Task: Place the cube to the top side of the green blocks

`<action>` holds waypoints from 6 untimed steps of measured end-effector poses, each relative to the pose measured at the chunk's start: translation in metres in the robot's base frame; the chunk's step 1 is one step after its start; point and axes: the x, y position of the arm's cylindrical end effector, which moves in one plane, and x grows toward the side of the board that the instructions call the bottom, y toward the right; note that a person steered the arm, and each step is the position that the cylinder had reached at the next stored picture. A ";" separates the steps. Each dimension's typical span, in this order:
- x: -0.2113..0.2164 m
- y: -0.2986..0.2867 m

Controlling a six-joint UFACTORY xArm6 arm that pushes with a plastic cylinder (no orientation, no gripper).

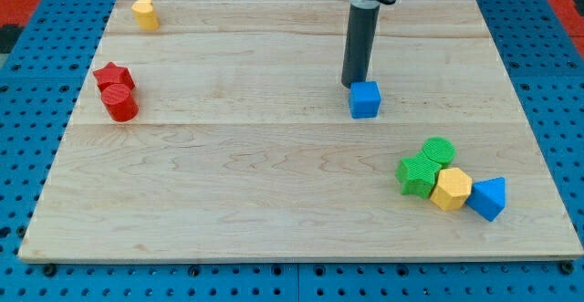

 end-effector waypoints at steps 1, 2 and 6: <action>0.009 -0.029; 0.009 -0.068; 0.018 0.027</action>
